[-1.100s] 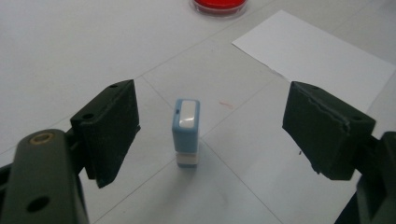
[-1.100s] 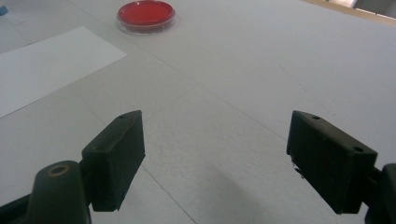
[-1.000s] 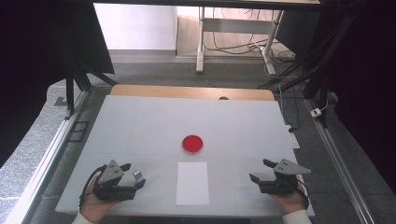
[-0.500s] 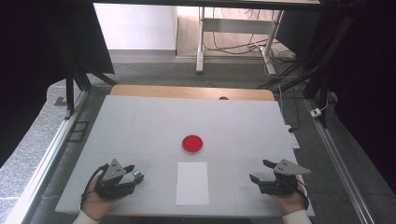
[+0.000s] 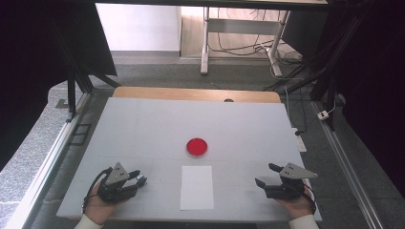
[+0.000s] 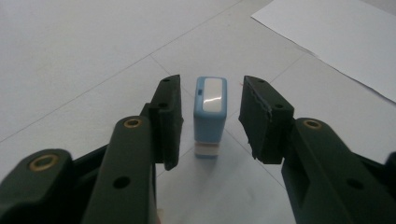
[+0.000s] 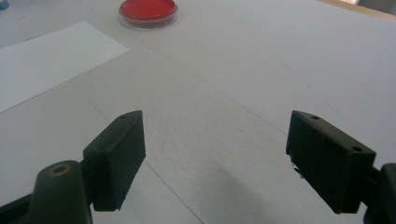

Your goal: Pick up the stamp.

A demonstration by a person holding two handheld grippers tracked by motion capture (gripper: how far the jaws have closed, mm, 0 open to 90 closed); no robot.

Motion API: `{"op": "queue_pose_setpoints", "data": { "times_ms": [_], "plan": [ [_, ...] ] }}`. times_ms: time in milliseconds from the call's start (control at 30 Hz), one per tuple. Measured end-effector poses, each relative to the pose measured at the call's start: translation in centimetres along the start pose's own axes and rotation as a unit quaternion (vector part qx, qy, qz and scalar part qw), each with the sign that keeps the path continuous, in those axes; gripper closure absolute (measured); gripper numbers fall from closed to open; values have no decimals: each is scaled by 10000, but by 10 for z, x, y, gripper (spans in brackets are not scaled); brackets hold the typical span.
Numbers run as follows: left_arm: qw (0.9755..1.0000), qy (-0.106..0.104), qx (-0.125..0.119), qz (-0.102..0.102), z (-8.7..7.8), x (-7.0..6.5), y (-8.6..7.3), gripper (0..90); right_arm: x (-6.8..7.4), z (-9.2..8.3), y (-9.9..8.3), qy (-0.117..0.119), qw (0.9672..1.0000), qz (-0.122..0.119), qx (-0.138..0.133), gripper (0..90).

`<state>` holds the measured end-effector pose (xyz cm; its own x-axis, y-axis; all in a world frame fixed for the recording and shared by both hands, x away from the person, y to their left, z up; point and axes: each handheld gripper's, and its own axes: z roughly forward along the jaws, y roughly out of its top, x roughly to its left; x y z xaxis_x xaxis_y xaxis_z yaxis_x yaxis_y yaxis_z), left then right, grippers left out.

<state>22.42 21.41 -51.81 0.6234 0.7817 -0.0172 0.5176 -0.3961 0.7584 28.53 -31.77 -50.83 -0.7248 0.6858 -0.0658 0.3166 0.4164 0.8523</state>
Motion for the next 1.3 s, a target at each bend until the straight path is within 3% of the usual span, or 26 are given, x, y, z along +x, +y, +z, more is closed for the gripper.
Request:
{"op": "queue_pose_setpoints", "data": {
  "times_ms": [367,867,1300],
  "plan": [
    [9998,-58,-20,168,0,1,-1,744,0,-1,0,-27,10000,-14,13,194],
    [9997,-128,-20,199,-1,0,0,748,1,-2,-1,-51,10000,-11,-30,194],
    [9995,-151,-225,132,-5,1,7,748,1,-3,-1,-124,9999,-30,-39,195]
  ]
}}
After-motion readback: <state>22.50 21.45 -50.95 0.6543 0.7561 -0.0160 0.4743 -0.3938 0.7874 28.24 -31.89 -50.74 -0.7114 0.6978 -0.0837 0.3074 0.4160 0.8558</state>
